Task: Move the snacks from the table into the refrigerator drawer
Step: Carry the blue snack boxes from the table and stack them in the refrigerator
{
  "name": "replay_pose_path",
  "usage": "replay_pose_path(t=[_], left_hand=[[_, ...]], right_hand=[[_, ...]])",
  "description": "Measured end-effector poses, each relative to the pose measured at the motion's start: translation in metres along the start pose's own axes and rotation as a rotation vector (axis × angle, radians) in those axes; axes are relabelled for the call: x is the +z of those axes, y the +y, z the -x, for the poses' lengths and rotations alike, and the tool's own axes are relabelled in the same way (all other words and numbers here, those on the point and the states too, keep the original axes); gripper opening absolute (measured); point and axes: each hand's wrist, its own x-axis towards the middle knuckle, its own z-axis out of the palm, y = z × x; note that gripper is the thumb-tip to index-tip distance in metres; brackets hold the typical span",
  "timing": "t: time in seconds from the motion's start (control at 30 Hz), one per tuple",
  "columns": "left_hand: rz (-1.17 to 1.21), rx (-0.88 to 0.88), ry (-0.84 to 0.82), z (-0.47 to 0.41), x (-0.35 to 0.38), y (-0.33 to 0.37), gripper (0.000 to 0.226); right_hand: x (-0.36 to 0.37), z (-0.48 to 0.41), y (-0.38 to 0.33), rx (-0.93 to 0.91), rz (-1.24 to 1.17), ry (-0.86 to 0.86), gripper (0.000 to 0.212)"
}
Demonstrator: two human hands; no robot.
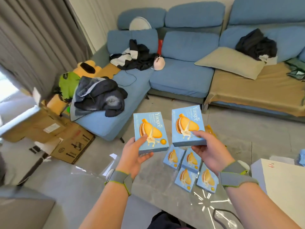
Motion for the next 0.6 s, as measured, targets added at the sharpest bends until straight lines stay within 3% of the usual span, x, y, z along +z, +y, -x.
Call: replay_pose_path(t=[0.23, 0.4, 0.6], left_hand=[[0.073, 0.178, 0.134, 0.069, -0.027, 0.023, 0.036], [0.170, 0.261, 0.240, 0.119, -0.075, 0.032, 0.035], [0.237, 0.360, 0.321, 0.161, -0.128, 0.038, 0.040]], right_hand=[[0.048, 0.036, -0.006, -0.063, 0.001, -0.243, 0.041], [0.098, 0.068, 0.012, -0.030, 0.055, -0.373, 0.027], [0.152, 0.099, 0.038, 0.003, 0.100, -0.443, 0.028]])
